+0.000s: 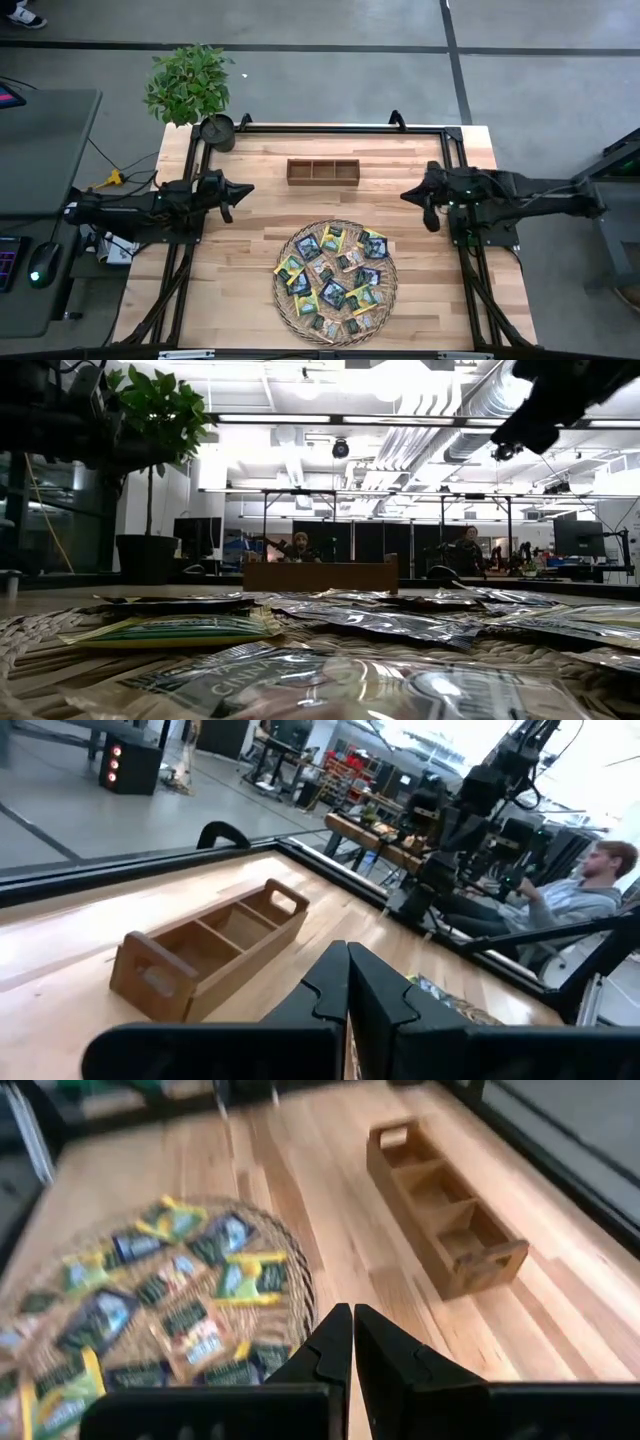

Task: Pick & Place Tea
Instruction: Put the purple tea bag in the left section of the wooden organizer

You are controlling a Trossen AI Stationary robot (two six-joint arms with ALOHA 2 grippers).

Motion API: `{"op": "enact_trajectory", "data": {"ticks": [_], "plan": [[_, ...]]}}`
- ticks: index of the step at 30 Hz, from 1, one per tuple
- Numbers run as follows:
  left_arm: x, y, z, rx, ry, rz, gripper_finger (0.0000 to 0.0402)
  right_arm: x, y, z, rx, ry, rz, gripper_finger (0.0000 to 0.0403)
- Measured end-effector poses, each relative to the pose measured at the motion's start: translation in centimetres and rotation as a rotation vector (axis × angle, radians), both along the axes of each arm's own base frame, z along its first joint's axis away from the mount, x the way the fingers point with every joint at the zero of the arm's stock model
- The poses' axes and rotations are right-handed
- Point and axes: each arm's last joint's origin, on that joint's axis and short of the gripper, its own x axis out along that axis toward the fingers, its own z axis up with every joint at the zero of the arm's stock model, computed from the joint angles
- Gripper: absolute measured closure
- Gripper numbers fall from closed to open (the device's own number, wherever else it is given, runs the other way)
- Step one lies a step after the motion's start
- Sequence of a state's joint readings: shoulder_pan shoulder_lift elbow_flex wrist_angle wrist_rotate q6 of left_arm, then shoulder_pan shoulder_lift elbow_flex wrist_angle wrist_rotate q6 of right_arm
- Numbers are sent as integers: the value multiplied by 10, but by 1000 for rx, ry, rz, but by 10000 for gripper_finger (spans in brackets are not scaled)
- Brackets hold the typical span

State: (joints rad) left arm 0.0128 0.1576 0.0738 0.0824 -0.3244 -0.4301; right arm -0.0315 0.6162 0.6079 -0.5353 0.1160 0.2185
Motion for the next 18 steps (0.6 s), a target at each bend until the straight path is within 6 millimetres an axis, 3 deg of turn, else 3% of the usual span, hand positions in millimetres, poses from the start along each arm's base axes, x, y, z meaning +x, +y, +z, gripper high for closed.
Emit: {"op": "enact_trajectory", "data": {"ticks": [9,18], "plan": [[28,-1,0,-12,31,-59,402,34,0,-10,27,242,14,392],[82,-4,18,-54,206,-190,402,32,4,-17,97,302,56,400]]}}
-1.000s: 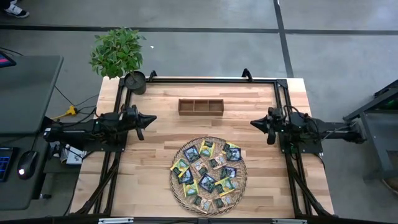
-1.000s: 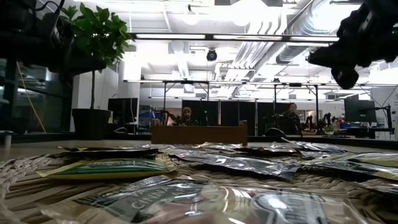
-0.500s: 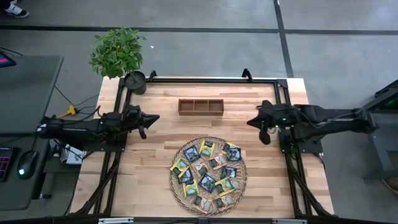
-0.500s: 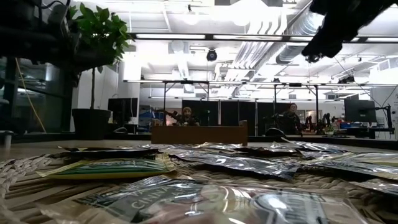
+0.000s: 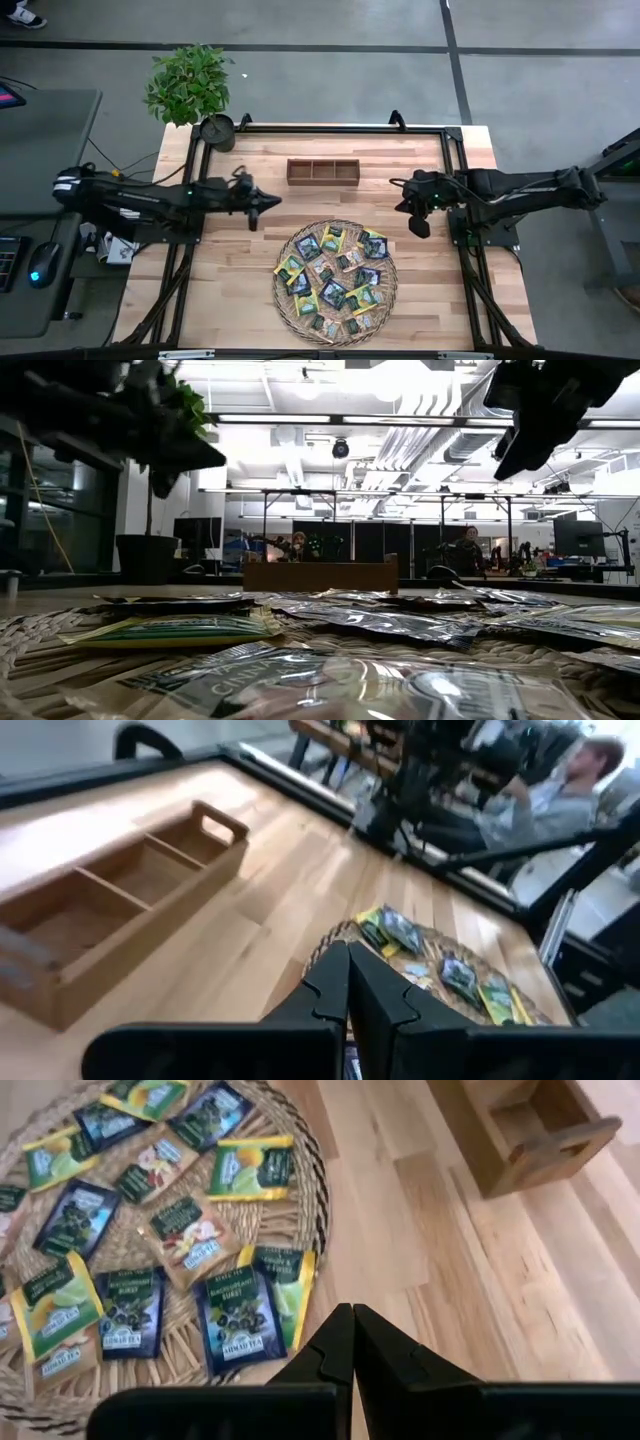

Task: Pick & Place Tea
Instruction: Put the purple tea bag in the left section of the wooden organizer

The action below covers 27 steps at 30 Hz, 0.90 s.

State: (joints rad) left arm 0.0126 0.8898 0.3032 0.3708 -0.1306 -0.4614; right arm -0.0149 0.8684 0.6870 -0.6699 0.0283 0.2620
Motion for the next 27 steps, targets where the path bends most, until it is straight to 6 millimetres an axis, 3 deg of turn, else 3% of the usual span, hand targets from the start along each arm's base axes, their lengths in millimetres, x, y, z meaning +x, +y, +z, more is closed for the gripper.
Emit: {"op": "enact_trajectory", "data": {"ticks": [11,19,27], "plan": [[79,-2,9,-74,121,-101,401,-2,29,-6,33,-14,-110,402],[144,-7,-7,-141,206,-287,402,0,52,-15,75,22,-151,402],[183,-9,-8,-214,202,-350,402,14,82,-41,24,101,-139,403]]}}
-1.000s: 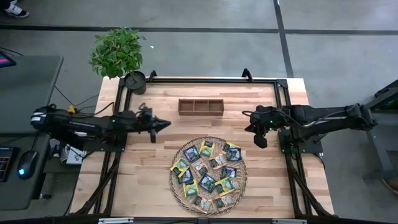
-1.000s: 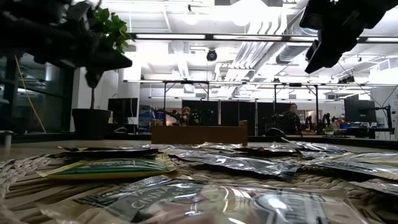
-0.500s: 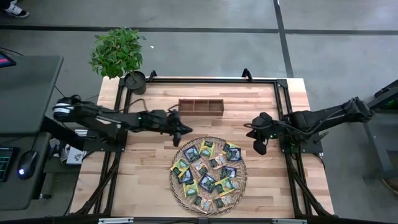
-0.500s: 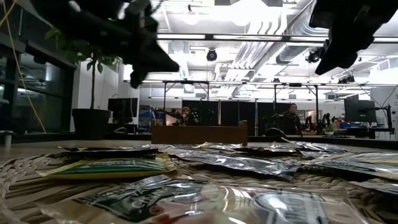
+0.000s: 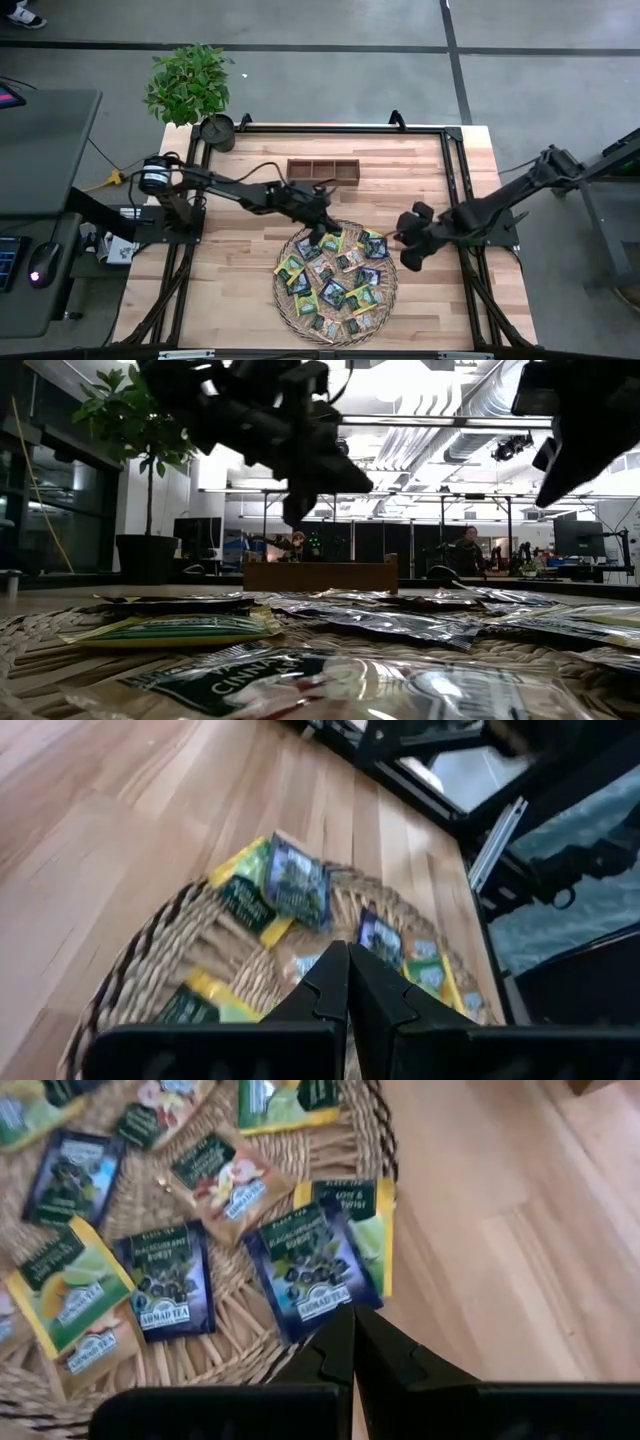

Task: Pick & Place Tea
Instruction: Put the purple tea bag in the left section of the wooden organizer

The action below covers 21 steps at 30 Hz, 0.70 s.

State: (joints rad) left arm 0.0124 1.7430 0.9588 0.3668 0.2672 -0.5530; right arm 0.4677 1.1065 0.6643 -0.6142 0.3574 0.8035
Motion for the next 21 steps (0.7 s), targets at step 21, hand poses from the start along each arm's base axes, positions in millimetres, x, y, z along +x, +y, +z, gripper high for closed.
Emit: {"op": "enact_trajectory", "data": {"ticks": [21], "plan": [[10,3,3,-12,-10,103,402,-13,13,-63,142,-163,-36,403]]}}
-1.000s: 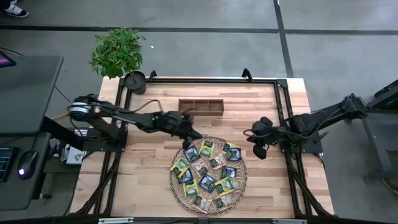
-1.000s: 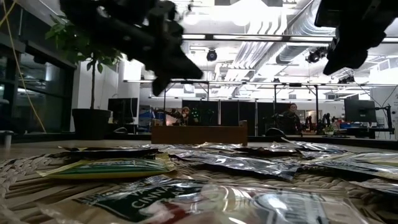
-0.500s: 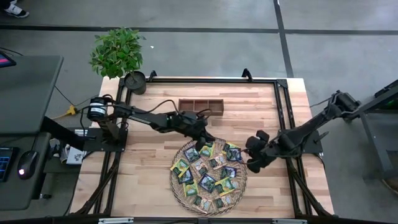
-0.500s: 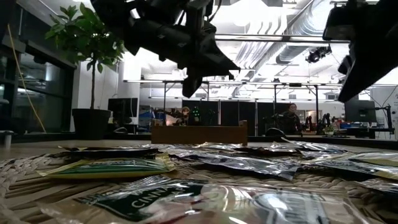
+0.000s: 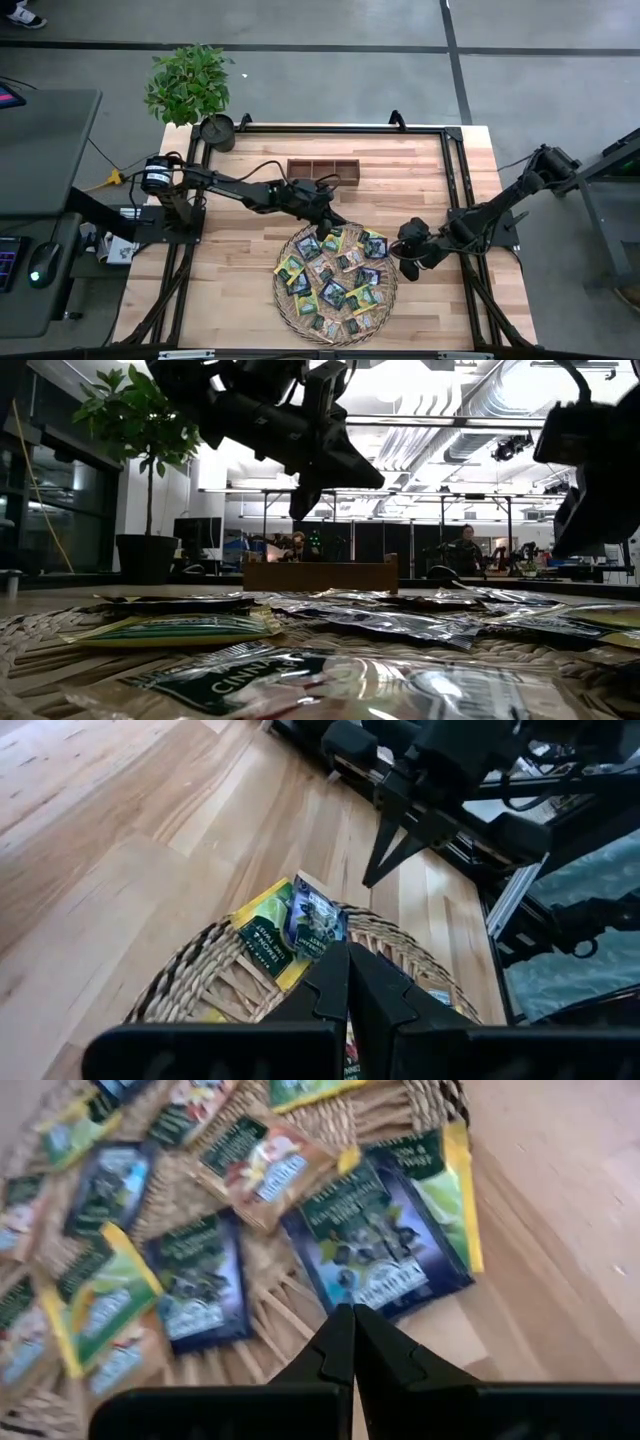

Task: Pick & Place Tea
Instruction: Put the purple tea bag in the left section of the wooden organizer

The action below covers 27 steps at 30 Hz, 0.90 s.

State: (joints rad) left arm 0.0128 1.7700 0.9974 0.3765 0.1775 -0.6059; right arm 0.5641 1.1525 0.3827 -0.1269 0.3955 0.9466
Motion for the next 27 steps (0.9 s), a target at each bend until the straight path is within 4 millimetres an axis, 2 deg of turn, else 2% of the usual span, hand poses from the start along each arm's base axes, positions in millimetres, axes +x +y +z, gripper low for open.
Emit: {"op": "enact_trajectory", "data": {"ticks": [3,6,10,11,15,19,21,25,27], "plan": [[4,0,-13,-43,26,7,402,-1,-3,-4,-15,-8,0,403],[6,-1,-8,-93,-7,0,402,2,-6,-4,-23,-25,1,403],[9,-2,-34,-146,78,16,402,4,-8,-3,-46,-37,13,403],[11,-1,-35,-149,70,17,401,5,-9,-4,-53,-33,15,403],[21,-2,-21,-171,5,-9,402,9,-10,-9,-65,-14,23,403],[35,-3,-18,-162,-22,-42,402,11,-10,-14,-64,10,23,403],[37,-3,-19,-161,-8,-40,402,13,-9,-16,-58,2,25,403],[43,-2,-6,-153,-36,-41,402,17,-6,-20,-44,-7,31,403],[43,-2,-8,-154,7,-38,402,19,-5,-23,-45,0,29,403]]}}
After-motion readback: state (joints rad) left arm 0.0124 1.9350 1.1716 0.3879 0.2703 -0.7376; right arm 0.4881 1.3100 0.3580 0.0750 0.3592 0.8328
